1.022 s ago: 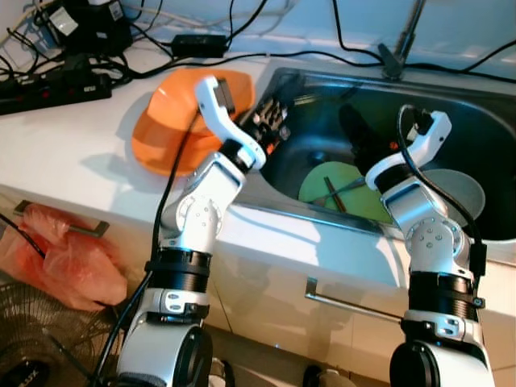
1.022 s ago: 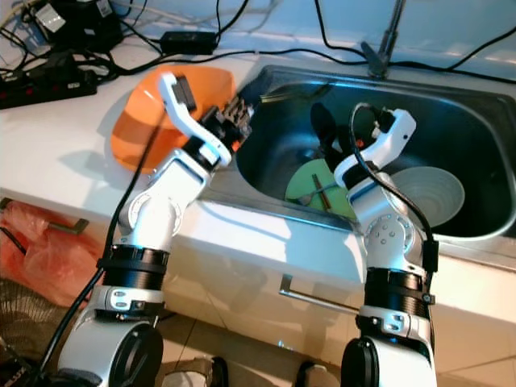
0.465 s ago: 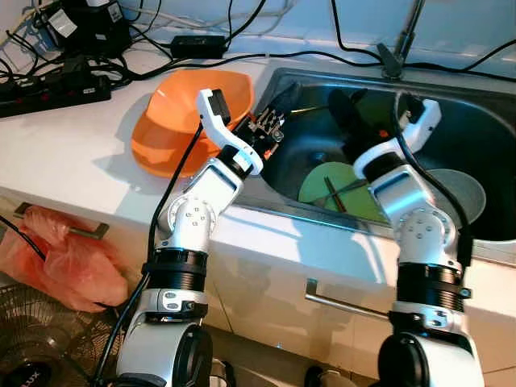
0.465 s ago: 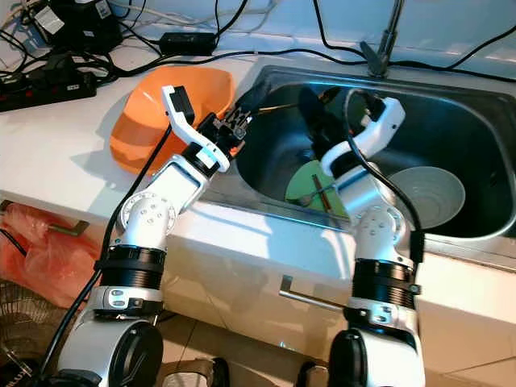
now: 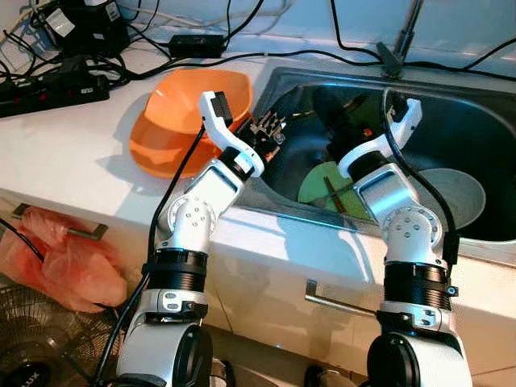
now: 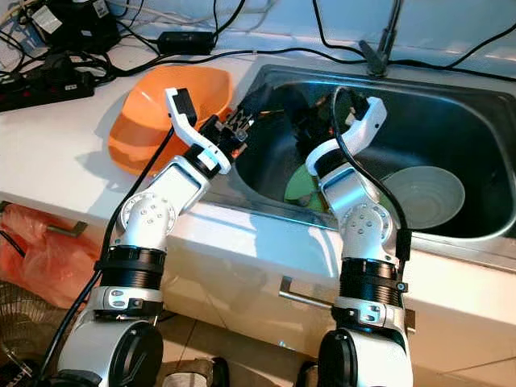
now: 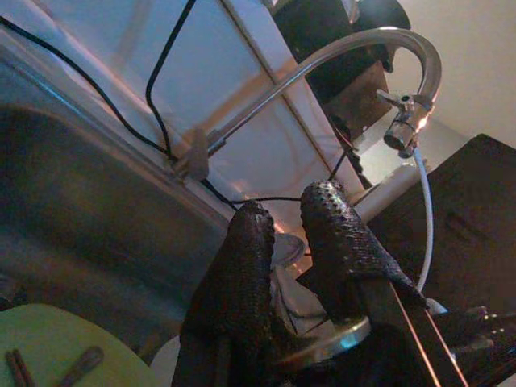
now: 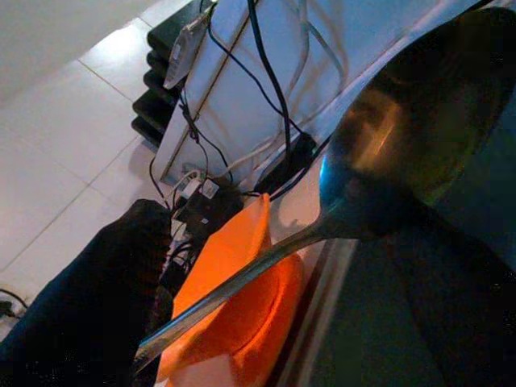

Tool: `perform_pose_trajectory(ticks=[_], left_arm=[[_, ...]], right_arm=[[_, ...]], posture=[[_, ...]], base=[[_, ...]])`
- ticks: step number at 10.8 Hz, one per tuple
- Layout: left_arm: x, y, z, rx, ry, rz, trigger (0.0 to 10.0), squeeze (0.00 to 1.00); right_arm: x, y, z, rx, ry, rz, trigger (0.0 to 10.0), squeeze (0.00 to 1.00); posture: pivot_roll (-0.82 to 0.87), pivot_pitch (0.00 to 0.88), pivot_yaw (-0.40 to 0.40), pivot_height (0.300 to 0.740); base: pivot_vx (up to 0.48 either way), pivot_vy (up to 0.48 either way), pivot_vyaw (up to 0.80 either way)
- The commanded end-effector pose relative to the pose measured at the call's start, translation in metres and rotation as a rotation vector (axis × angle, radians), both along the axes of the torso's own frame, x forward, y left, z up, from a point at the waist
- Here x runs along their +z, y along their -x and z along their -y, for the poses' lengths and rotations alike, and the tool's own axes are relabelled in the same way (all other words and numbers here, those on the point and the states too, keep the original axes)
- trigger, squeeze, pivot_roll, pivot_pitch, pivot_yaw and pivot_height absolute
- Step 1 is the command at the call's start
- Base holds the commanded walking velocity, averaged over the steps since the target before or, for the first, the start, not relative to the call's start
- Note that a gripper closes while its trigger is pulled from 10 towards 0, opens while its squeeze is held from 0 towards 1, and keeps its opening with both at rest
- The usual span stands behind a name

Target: Kitchen organization

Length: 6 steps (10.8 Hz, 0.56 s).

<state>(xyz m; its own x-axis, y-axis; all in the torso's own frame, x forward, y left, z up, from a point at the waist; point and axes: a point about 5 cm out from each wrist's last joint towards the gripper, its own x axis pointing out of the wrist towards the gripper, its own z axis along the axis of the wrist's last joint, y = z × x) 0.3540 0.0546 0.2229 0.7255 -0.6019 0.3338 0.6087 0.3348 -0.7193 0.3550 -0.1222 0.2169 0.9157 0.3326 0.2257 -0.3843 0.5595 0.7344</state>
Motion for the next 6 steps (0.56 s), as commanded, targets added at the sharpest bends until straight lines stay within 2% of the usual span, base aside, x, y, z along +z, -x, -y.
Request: perform_pose_trajectory(ticks=[1,6], left_arm=[[-0.0022,0.0054,0.0106,-0.029,0.037,-0.019,0.0,0.00],[-0.0081,0.0083,0.0108,-0.054,0.033,-0.040,0.0,0.00]], right_arm=[[0.0106,-0.0015,-0.0047,0.007,-0.017,0.031,0.0,0.00],[0.0179,-0.0033,0.0028,-0.031,-0.047,0.052,0.0,0.00]], posture=[[0.03,0.106,0.082,0.740],[0.03,0.110,0.077,0.740]], base=[[0.000,0.000,0.00],[0.000,0.000,0.00]])
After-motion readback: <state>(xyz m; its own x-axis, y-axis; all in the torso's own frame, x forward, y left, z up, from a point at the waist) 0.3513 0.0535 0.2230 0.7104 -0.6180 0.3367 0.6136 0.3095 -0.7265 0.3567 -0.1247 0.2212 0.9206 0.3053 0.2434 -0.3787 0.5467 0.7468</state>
